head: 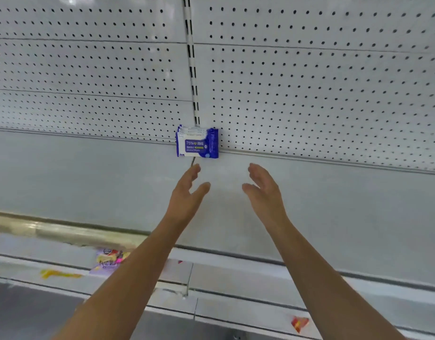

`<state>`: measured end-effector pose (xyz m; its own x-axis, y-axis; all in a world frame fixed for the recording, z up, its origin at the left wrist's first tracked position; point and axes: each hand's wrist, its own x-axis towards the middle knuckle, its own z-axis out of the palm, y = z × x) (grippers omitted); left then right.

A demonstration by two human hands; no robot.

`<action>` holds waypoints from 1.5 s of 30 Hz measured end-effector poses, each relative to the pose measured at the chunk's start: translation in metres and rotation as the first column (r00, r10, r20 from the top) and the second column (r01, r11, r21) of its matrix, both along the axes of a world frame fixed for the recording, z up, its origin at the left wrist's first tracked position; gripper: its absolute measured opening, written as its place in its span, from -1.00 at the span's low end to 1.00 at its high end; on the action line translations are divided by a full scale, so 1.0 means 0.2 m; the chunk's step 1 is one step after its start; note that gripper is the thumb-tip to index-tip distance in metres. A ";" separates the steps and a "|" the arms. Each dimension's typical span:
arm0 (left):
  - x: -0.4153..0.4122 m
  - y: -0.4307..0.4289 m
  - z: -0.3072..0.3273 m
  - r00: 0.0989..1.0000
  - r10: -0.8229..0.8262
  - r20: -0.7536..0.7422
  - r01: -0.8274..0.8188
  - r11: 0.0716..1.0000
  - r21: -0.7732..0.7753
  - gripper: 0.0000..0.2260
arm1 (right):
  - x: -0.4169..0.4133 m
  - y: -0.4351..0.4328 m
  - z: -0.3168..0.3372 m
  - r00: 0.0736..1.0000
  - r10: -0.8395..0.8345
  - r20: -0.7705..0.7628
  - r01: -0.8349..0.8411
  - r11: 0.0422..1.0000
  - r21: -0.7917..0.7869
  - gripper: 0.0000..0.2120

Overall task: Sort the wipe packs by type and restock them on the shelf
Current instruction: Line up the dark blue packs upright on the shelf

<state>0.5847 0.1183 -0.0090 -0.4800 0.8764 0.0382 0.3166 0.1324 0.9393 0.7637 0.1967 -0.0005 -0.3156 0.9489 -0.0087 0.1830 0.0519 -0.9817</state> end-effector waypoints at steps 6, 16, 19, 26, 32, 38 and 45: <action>0.33 -0.27 -0.05 0.986 -0.123 0.113 0.122 0.992 0.018 -0.48 | 0.42 -0.36 -0.04 0.990 -0.142 -0.018 0.142 0.990 -0.022 -0.46; 1.24 -0.51 -0.04 0.907 -0.339 0.250 0.345 0.938 0.025 -0.43 | 1.37 -0.89 -0.05 0.929 -0.370 0.020 0.371 0.928 -0.039 -0.40; 1.60 -0.58 -0.04 0.875 -0.401 0.272 0.408 0.912 0.033 -0.50 | 1.71 -1.02 -0.04 0.905 -0.423 0.053 0.424 0.906 -0.012 -0.40; 2.61 -0.76 -0.09 0.803 -0.553 0.225 0.570 0.822 -0.014 -0.49 | 2.71 -1.32 -0.07 0.842 -0.528 0.111 0.527 0.849 0.040 -0.39; 3.42 -0.94 -0.09 0.747 -0.617 0.247 0.644 0.764 -0.040 -0.55 | 3.47 -1.57 -0.15 0.780 -0.620 0.081 0.625 0.775 -0.089 -0.38; 3.95 -0.93 -0.19 0.650 -0.750 0.124 0.760 0.645 -0.085 -0.67 | 4.01 -1.57 -0.28 0.741 -0.646 0.184 0.670 0.729 -0.138 -0.44; 4.33 -0.68 -0.49 0.628 -0.769 0.120 0.763 0.577 -0.292 -0.64 | 4.39 -1.33 -0.45 0.753 -0.561 0.344 0.646 0.730 -0.223 -0.35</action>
<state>1.4513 -0.0180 -0.1073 0.3727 0.8855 -0.2773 0.4459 0.0911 0.8904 1.6413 -0.0693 -0.0914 0.3766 0.8664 -0.3280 0.2955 -0.4479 -0.8438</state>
